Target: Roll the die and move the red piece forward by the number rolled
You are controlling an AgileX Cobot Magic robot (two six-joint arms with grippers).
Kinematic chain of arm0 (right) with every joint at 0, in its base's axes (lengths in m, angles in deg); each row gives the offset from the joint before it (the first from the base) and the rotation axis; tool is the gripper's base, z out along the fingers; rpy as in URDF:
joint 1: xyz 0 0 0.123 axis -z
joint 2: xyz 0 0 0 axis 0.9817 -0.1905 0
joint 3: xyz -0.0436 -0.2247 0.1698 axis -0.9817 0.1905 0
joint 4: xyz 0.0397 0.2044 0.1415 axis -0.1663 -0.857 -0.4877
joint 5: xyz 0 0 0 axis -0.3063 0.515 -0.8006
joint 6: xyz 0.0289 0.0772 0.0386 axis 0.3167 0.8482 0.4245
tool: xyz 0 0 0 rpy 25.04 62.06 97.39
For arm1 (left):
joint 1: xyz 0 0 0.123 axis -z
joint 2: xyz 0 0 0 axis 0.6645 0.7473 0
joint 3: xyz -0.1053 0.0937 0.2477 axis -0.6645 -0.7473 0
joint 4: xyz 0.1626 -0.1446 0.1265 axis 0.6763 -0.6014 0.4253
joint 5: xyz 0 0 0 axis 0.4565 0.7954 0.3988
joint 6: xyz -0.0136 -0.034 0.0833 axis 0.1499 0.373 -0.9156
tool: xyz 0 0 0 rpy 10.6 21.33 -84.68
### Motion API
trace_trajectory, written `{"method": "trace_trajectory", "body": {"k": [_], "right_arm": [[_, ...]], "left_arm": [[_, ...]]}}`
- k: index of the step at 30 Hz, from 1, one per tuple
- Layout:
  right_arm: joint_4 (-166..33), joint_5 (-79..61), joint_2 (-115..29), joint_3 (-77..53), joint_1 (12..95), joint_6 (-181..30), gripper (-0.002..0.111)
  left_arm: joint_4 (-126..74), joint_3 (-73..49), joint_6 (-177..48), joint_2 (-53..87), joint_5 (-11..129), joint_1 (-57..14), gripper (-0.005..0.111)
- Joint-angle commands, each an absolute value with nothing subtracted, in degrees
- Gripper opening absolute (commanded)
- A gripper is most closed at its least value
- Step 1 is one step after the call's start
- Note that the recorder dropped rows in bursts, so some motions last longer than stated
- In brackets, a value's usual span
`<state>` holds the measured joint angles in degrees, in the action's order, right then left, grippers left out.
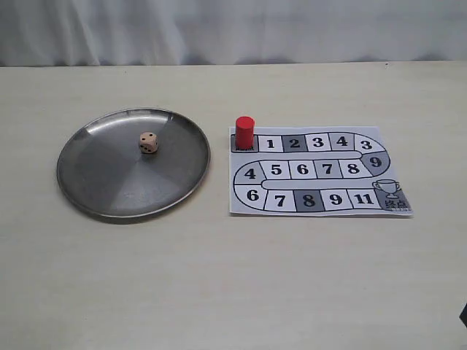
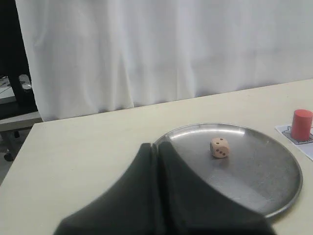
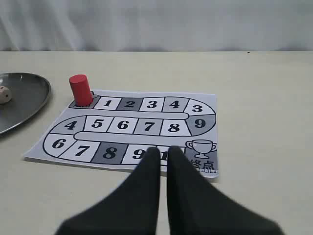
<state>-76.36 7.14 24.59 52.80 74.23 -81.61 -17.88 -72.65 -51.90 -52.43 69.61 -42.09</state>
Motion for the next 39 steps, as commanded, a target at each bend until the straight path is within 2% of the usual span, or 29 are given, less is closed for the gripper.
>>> {"method": "trace_trajectory", "body": {"k": [1,29,33,39], "right_arm": [[-76.5,7.2,24.9,53.0,74.6,-82.1,0.005],[-76.5,5.4,24.9,53.0,74.6,-82.1,0.005],[-76.5,1.1,24.9,53.0,74.6,-82.0,0.005],[-88.6,-15.0,24.9,53.0,74.6,-81.1,0.005]], "left_arm": [[-17.9,-72.8,-51.8,-52.6,69.1,-41.6,0.0],[-17.9,-72.8,-51.8,-52.6,69.1,-41.6,0.0],[-17.9,-72.8,-51.8,-52.6,69.1,-41.6,0.0],[-17.9,-72.8,-51.8,-52.6,69.1,-41.6,0.0]]}}
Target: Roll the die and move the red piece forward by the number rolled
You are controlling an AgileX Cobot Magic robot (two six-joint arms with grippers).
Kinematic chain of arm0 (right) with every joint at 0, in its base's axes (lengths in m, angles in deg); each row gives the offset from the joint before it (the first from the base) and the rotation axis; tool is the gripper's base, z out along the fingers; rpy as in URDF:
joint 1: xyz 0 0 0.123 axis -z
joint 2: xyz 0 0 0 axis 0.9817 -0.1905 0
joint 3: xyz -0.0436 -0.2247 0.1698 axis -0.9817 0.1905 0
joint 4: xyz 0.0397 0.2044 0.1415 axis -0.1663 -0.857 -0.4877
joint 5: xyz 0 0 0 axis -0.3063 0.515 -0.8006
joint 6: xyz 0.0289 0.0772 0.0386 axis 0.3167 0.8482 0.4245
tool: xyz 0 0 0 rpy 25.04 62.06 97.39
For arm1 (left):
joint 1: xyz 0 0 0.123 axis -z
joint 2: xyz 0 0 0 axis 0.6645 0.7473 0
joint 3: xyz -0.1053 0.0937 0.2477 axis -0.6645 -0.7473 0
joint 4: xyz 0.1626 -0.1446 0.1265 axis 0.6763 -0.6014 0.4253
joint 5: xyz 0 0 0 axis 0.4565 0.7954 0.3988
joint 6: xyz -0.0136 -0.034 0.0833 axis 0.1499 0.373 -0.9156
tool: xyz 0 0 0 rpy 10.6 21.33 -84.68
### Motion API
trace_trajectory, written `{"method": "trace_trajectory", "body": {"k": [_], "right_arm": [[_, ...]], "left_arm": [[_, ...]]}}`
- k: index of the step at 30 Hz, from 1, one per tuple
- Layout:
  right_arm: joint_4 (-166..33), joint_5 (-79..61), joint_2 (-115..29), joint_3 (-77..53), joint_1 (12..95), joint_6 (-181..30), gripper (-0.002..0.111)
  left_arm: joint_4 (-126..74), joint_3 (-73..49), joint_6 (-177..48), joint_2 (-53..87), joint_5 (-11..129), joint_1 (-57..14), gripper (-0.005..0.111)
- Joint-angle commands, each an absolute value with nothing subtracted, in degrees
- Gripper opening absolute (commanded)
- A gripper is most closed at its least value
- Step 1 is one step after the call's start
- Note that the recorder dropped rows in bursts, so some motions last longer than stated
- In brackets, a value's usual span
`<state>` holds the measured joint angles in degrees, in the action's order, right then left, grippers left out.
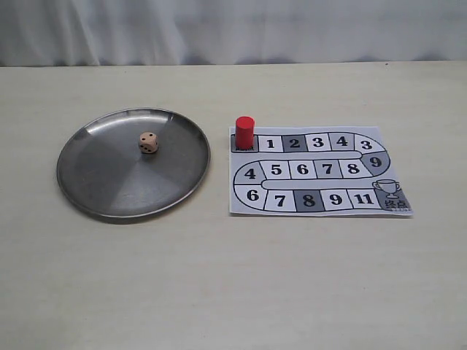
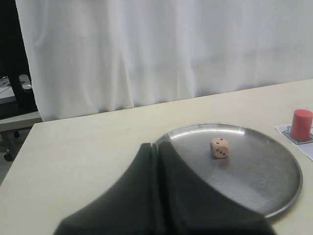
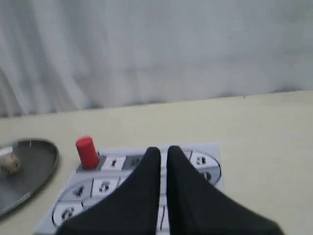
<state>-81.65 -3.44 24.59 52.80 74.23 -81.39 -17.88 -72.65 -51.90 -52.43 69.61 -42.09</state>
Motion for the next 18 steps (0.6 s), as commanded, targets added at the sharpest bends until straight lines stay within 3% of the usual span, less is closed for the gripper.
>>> {"method": "trace_trajectory", "body": {"k": [1,6,12,18], "right_arm": [[-91.0,-18.4,24.9,53.0,74.6,-81.1,0.005],[-92.1,-28.3,24.9,53.0,74.2,-79.2,0.005],[-82.3,-23.1,20.3,53.0,74.2,-78.5,0.005],[-82.3,-18.8,3.9,48.0,74.2,-78.5,0.005]], "left_arm": [[-17.9,-72.8,-51.8,-52.6,69.1,-41.6,0.0],[-17.9,-72.8,-51.8,-52.6,69.1,-41.6,0.0],[-17.9,-72.8,-51.8,-52.6,69.1,-41.6,0.0],[-17.9,-72.8,-51.8,-52.6,69.1,-41.6,0.0]]}}
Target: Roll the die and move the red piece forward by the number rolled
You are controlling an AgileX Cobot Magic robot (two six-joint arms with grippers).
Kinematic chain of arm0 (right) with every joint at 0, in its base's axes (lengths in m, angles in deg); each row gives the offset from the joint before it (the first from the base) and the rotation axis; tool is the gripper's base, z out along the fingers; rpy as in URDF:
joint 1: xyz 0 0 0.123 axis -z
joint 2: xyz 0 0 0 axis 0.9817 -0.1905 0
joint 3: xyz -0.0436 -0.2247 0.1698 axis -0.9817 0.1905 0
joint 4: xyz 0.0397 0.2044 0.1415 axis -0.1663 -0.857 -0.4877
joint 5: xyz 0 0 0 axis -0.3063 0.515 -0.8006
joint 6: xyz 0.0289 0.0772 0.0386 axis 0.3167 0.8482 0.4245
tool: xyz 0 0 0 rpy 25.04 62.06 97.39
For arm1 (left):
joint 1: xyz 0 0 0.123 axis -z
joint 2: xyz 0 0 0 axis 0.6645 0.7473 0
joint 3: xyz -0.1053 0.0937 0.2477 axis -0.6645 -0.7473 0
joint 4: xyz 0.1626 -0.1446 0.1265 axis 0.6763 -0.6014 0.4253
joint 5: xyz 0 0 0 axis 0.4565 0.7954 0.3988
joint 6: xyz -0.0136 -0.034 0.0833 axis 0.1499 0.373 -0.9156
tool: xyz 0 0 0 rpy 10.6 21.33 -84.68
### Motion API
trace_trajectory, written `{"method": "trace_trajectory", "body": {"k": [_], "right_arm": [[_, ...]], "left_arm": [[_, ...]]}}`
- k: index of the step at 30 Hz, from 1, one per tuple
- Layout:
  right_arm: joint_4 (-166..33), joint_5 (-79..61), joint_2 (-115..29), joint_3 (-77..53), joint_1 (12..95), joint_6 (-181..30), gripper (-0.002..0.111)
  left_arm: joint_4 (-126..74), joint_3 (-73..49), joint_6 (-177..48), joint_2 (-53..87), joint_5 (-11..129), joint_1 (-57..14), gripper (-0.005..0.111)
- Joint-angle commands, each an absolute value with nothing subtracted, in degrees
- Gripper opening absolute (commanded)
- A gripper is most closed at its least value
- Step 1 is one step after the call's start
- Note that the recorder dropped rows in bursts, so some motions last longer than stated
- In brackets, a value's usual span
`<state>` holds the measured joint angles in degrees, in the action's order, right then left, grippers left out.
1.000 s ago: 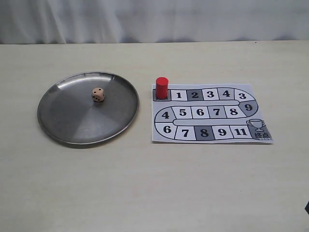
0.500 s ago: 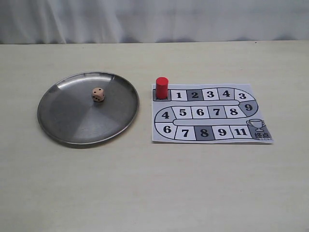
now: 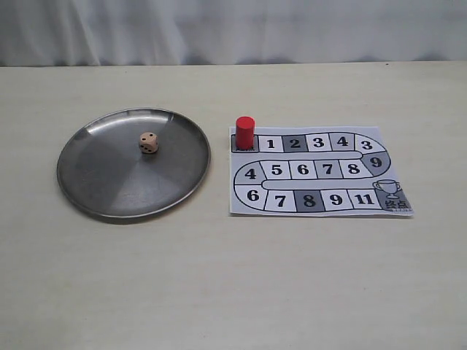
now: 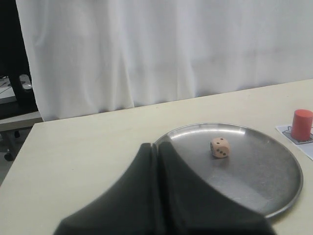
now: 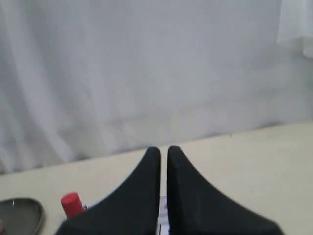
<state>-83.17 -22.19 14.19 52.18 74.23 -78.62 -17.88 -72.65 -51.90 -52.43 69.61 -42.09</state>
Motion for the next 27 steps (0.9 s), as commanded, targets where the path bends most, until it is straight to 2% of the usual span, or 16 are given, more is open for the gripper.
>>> {"method": "trace_trajectory", "body": {"k": [1,9,15,17,25,27], "right_arm": [[-82.3,-18.1,-0.1,46.5,74.2,-78.5,0.005],[-82.3,-16.3,-32.7,35.6,74.2,-77.2,0.005],[-82.3,-14.7,-49.5,25.4,70.7,-77.1,0.006],[-82.3,-13.1,-53.5,20.8,66.8,-77.2,0.011],[-82.3,-4.1,-66.6,0.5,52.7,-81.1,0.05],[-82.2,-1.8,-69.5,-4.7,50.6,-83.7,0.056]], "left_arm": [[-17.9,-72.8,-51.8,-52.6,69.1,-41.6,0.0],[-17.9,-72.8,-51.8,-52.6,69.1,-41.6,0.0],[-17.9,-72.8,-51.8,-52.6,69.1,-41.6,0.0],[-17.9,-72.8,-51.8,-52.6,69.1,-41.6,0.0],[-17.9,-72.8,-51.8,-52.6,69.1,-41.6,0.0],[-17.9,-72.8,-51.8,-52.6,69.1,-41.6,0.0]]}}
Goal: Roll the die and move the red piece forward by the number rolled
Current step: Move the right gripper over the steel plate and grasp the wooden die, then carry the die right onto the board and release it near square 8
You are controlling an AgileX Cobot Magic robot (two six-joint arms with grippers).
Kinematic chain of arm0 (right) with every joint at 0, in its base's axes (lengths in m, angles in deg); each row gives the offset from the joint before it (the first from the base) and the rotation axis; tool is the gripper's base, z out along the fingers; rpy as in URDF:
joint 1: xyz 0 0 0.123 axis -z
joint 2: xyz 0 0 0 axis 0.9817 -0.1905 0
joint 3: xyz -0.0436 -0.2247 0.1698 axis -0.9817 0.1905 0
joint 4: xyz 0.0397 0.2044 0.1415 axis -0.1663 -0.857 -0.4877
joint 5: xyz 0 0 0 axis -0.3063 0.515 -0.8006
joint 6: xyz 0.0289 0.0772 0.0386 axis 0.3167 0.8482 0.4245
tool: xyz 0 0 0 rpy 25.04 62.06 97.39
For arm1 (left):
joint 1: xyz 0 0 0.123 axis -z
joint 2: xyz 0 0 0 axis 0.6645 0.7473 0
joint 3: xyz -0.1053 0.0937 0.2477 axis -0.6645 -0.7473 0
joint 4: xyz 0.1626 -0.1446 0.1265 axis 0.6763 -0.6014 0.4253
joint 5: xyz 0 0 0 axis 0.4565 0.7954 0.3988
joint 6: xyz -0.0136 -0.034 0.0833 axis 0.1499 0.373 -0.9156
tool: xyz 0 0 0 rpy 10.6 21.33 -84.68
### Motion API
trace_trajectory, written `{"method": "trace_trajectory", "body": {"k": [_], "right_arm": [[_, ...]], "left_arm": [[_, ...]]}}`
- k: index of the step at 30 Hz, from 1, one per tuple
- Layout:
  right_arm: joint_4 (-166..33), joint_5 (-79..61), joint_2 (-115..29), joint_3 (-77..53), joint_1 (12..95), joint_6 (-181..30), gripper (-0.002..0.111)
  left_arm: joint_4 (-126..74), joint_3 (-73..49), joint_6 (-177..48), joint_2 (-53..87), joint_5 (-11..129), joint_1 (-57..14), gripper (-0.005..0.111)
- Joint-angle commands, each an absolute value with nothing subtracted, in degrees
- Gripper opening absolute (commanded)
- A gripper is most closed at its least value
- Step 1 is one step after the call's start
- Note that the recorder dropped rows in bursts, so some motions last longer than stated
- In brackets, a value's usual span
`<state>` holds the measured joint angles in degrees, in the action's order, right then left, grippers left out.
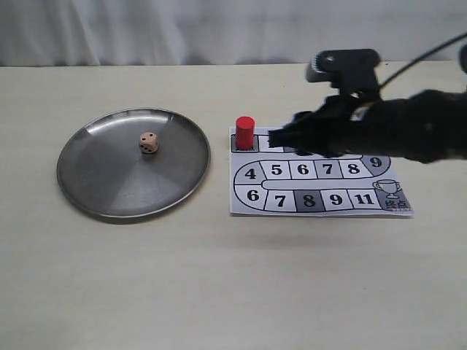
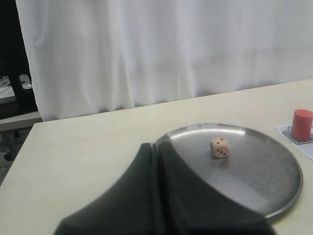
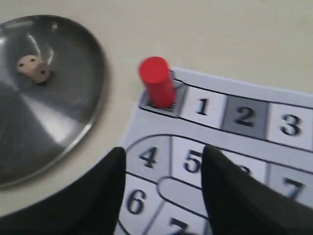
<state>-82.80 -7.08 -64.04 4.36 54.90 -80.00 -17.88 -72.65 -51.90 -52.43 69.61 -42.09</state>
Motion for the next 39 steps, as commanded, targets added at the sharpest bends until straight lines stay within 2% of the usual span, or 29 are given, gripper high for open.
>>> {"method": "trace_trajectory", "body": {"k": [1,7,17,25,27,34,37,39], "right_arm": [[-82.1,-0.7,-71.8,-8.2,49.1,-85.4,0.06],[-82.1,3.3,-84.3,-24.5,43.7,-87.8,0.078],[-82.3,9.8,-106.3,-50.0,42.2,-87.7,0.077],[-82.3,10.4,-115.6,-60.7,41.9,-89.4,0.076],[-82.3,10.3,-116.9,-61.5,41.9,-90.9,0.07],[-82.3,10.5,-117.3,-61.9,41.6,-94.4,0.024],[-82.3,13.8,-115.8,-62.0,41.8,-93.5,0.008],[-82.3,17.0,-113.6,-62.0,42.3,-92.9,0.004]], "left_arm": [[-17.9,-72.8,-51.8,-52.6,69.1,-41.6,0.0],[-17.9,-72.8,-51.8,-52.6,69.1,-41.6,0.0],[-17.9,-72.8,-51.8,-52.6,69.1,-41.6,0.0],[-17.9,-72.8,-51.8,-52.6,69.1,-41.6,0.0],[-17.9,-72.8,-51.8,-52.6,69.1,-41.6,0.0],[-17.9,-72.8,-51.8,-52.6,69.1,-41.6,0.0],[-17.9,-72.8,-51.8,-52.6,69.1,-41.6,0.0],[-17.9,-72.8,-51.8,-52.6,69.1,-41.6,0.0]]}}
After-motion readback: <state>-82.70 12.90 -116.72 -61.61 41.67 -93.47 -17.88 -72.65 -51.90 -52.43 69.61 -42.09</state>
